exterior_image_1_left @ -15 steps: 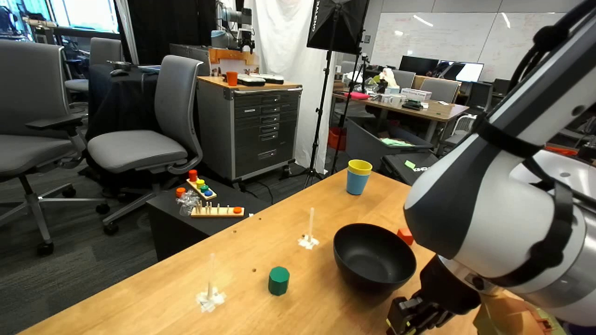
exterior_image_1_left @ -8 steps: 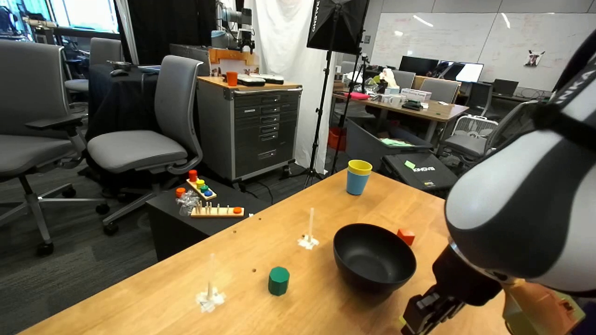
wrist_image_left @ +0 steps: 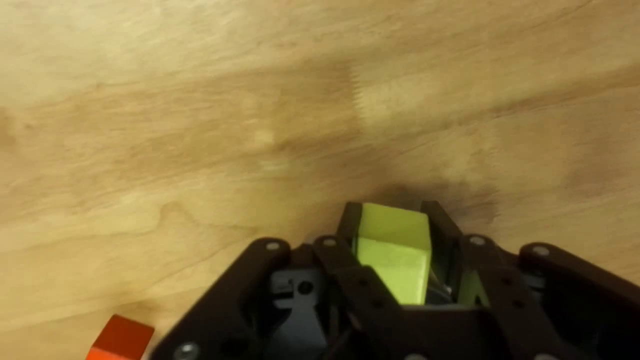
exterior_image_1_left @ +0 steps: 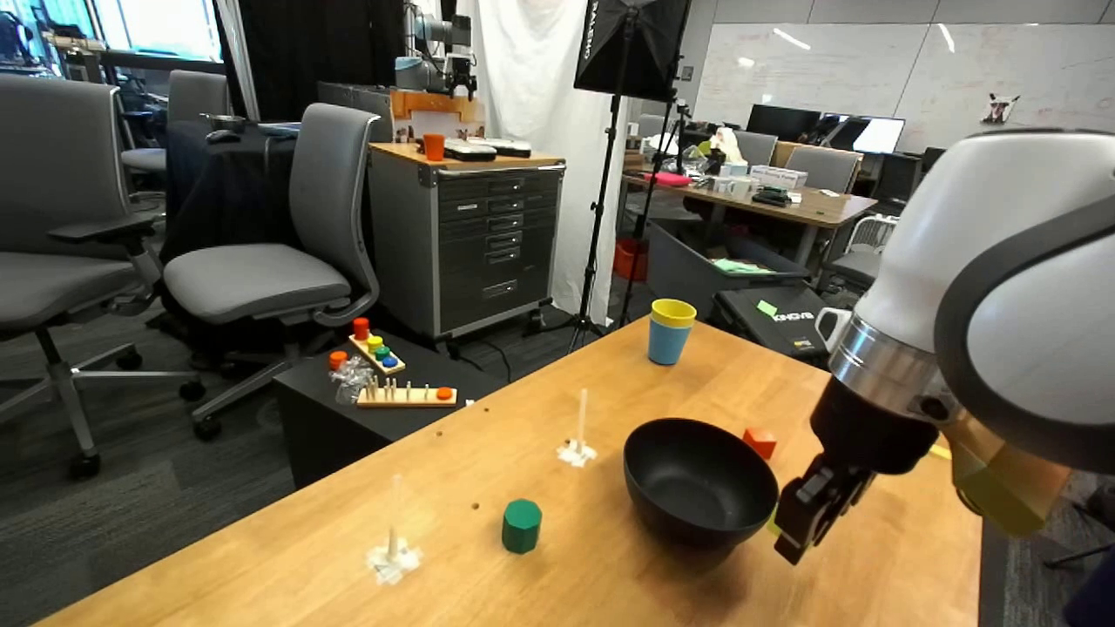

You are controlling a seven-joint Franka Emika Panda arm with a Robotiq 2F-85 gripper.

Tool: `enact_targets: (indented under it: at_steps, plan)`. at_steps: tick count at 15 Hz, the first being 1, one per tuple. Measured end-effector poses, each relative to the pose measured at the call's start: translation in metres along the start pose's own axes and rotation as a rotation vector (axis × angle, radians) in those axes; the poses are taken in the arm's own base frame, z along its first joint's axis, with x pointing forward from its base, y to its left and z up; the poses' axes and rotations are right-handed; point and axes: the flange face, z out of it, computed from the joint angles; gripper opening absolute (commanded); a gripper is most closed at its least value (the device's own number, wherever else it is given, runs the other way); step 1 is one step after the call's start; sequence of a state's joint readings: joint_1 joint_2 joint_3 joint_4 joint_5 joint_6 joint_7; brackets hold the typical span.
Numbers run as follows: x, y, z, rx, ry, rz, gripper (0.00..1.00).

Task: Put the blocks inside the black bowl

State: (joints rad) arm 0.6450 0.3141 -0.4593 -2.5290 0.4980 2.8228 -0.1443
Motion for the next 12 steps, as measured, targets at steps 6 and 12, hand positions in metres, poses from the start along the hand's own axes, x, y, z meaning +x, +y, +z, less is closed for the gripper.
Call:
enact_targets:
  at_steps: [6,12]
  plan:
    - [0.045,-0.009,-0.057,-0.065,0.039,-0.044,0.13]
    - [0.056,-0.013,-0.069,-0.031,0.082,-0.035,0.12]
